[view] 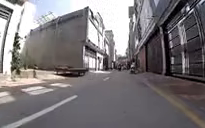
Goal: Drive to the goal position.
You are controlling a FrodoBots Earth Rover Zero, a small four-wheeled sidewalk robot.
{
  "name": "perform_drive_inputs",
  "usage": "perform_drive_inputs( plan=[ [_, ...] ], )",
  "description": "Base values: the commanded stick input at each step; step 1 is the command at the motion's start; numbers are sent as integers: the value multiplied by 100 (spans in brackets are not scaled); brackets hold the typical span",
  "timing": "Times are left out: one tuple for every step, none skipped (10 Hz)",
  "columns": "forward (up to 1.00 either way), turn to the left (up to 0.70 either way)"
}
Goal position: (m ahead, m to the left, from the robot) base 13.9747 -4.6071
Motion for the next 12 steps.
perform_drive_inputs(
  plan=[
    [100, 0],
    [100, 0],
    [100, 0],
    [100, 0],
    [100, 0],
    [100, 0],
    [100, 0],
    [100, 0],
    [100, 0],
    [100, 0],
    [100, 0],
    [100, 0]
  ],
)
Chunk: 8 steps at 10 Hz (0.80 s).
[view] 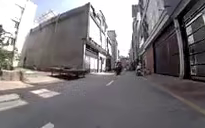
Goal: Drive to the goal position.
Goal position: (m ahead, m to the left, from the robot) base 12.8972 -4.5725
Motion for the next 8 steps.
perform_drive_inputs(
  plan=[
    [100, 0],
    [100, 0],
    [100, 0],
    [100, 0],
    [100, 0],
    [100, -4],
    [100, -40],
    [100, -40]
  ],
)
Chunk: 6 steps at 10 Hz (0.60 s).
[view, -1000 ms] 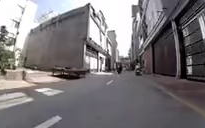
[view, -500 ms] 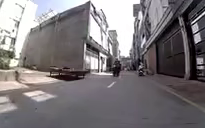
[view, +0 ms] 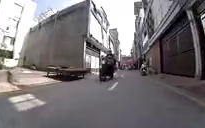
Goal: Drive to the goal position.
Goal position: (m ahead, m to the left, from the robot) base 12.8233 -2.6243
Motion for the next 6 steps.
perform_drive_inputs(
  plan=[
    [100, -40],
    [100, -40],
    [100, -40],
    [100, -40],
    [100, -9],
    [100, 0]
  ],
)
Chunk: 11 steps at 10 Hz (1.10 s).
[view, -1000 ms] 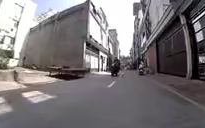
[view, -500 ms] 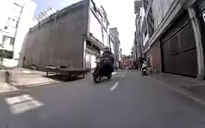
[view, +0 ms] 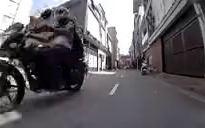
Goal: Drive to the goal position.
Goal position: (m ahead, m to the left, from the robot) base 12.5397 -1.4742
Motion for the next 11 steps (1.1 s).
perform_drive_inputs(
  plan=[
    [100, 0],
    [100, 0],
    [100, 0],
    [100, 0],
    [100, 0],
    [100, 0],
    [100, 0],
    [100, 0],
    [100, 0],
    [100, 0],
    [100, 0]
  ],
)
